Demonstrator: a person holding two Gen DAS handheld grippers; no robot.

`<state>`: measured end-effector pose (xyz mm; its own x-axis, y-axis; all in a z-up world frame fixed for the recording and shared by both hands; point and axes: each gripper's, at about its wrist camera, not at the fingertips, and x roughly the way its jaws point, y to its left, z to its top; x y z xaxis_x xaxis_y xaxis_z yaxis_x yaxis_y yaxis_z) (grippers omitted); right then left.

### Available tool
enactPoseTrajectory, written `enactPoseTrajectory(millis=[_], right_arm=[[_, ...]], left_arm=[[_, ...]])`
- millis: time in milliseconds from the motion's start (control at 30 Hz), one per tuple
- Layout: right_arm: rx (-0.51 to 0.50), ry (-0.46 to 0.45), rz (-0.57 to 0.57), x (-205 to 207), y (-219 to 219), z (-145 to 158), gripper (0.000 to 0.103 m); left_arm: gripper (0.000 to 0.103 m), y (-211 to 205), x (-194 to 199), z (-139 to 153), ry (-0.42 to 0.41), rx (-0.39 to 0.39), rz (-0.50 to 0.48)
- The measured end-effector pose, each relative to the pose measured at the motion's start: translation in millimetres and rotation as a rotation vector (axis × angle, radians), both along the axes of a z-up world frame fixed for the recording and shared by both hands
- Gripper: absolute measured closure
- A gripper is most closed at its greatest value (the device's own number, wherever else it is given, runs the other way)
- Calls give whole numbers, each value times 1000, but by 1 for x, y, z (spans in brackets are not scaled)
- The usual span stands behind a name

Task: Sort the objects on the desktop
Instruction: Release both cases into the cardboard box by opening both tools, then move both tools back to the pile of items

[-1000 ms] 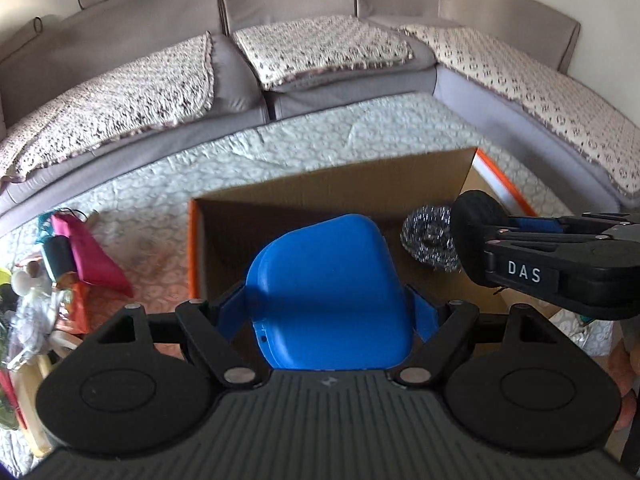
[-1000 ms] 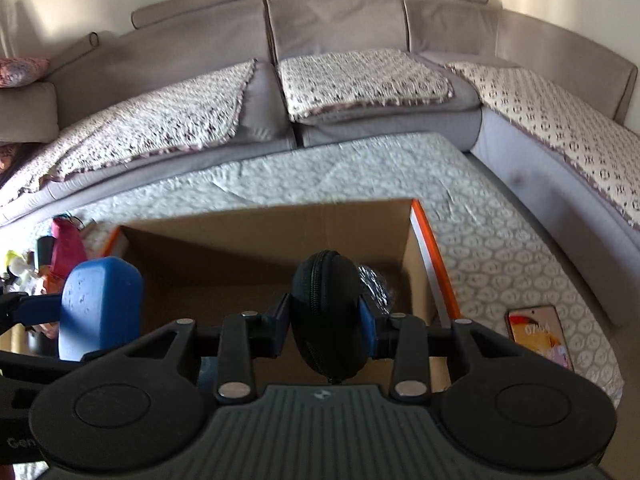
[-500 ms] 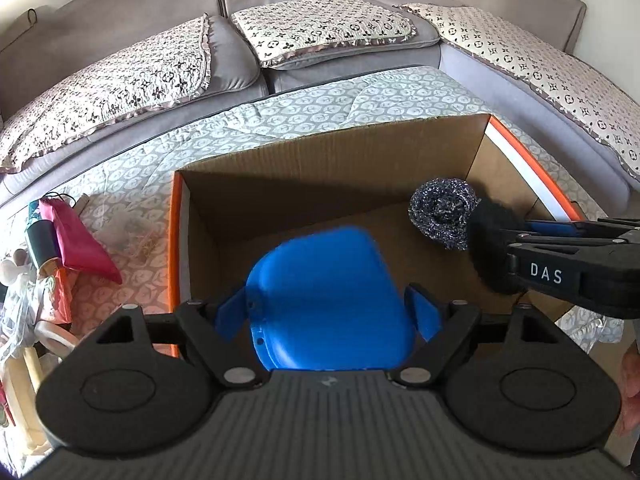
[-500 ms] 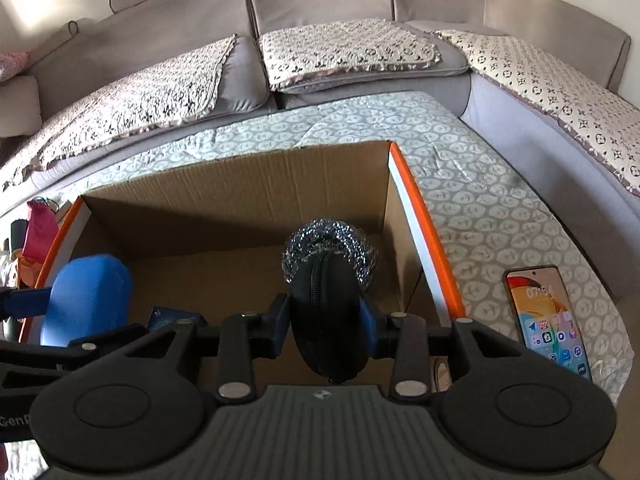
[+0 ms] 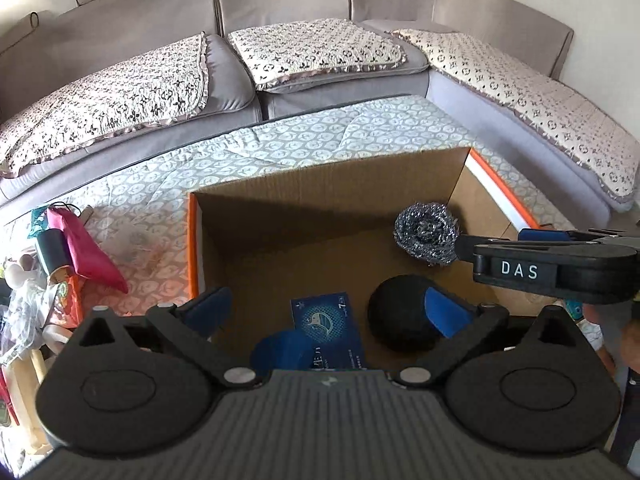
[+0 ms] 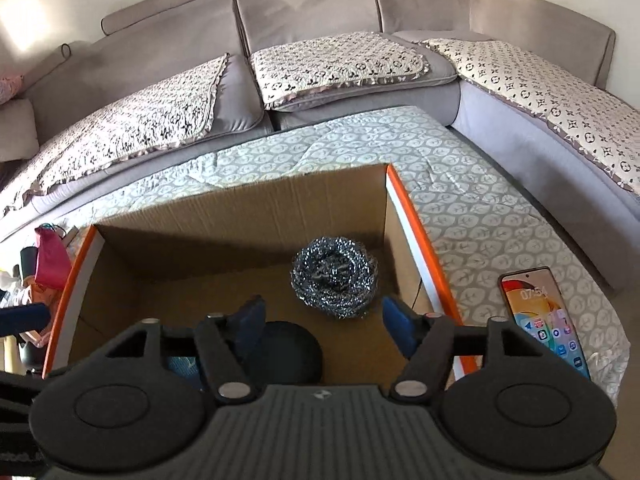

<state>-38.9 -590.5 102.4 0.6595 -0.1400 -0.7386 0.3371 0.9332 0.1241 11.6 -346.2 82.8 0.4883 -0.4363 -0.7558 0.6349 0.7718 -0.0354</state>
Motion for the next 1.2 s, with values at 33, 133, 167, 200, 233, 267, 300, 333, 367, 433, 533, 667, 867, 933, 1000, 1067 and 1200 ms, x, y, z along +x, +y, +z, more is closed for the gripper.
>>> enactPoseTrajectory(millis=[33, 133, 167, 200, 233, 267, 300, 333, 367, 433, 533, 667, 867, 933, 1000, 1067, 1200], right_arm=[[-4, -4, -1, 0, 2, 2, 32], [-16, -17, 7, 1, 13, 11, 31], [-21, -23, 15, 2, 19, 14, 30], [-25, -30, 22, 2, 23, 16, 29], [-27, -37, 29, 4, 29, 19, 29], [-28, -46, 41, 6, 37, 22, 29], [-30, -52, 53, 9, 43, 24, 28], [-32, -60, 65, 12, 52, 26, 28], [-31, -69, 81, 15, 62, 27, 28], [-29, -80, 115, 20, 80, 30, 28], [-28, -86, 184, 34, 114, 32, 28], [-12, -87, 282, 51, 164, 33, 28], [67, -54, 466, 62, 235, 25, 28], [58, -39, 505, 65, 253, 20, 28], [41, -15, 511, 70, 260, 13, 28], [-1, 13, 495, 77, 264, 7, 28], [-42, 86, 469, 85, 262, -11, 28]], left_arm=[[0, 4, -1, 3, -4, -7, 0], [0, 17, -4, 12, -19, -25, 1], [0, 23, -5, 15, -27, -31, 2], [0, 30, -6, 18, -35, -37, 4], [0, 37, -6, 21, -42, -43, 10], [0, 46, -5, 24, -49, -49, 17], [0, 54, -4, 27, -55, -53, 29], [0, 63, -2, 29, -60, -55, 44], [0, 74, 0, 32, -65, -58, 60], [0, 94, 5, 34, -76, -59, 95], [0, 129, 13, 36, -87, -57, 163], [0, 185, 30, 38, -89, -46, 267], [0, 257, 43, 34, -73, -41, 419], [0, 270, 46, 30, -64, -39, 458], [0, 279, 48, 27, -47, -42, 489], [0, 284, 49, 21, -23, -51, 502], [0, 272, 49, 5, 33, -54, 476]])
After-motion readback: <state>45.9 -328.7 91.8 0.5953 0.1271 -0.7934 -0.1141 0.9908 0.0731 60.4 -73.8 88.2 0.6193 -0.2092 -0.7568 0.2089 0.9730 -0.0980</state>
